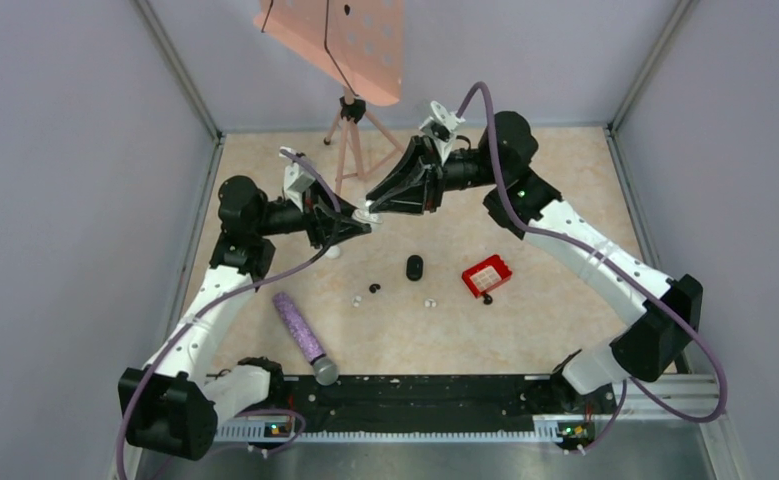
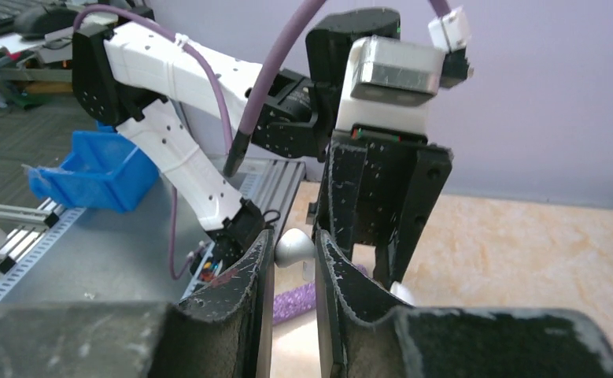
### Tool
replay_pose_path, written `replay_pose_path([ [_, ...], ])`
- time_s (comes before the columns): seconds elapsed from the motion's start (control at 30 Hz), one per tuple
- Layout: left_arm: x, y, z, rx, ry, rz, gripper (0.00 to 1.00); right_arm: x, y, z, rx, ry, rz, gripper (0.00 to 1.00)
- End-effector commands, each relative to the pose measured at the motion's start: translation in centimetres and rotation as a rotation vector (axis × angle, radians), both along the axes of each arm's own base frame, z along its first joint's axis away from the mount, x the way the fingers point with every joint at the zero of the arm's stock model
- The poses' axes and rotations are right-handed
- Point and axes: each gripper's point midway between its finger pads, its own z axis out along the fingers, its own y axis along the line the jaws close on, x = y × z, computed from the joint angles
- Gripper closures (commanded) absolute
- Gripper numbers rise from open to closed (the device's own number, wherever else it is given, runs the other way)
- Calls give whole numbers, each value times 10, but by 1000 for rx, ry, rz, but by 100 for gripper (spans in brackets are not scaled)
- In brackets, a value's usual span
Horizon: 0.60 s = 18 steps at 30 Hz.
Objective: Insert the wireless bluetooth earbuds into the charging case
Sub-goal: Pick up the earbud from the center of the board, then place the earbud in the charging case.
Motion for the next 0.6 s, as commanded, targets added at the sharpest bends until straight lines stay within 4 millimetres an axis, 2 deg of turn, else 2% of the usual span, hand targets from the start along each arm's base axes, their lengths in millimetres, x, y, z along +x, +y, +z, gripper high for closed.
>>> replay_pose_path([
  [0.0, -19, 0, 27, -3, -83, -62, 100, -9, 1, 24, 96, -73, 33, 90],
  [0.3, -22, -1, 52, -29, -81, -60, 100, -10, 12, 10, 86, -68, 14, 90],
  [0.57, -25, -1, 57, -38, -67, -58, 100, 4, 18, 19, 122, -75, -70, 91],
])
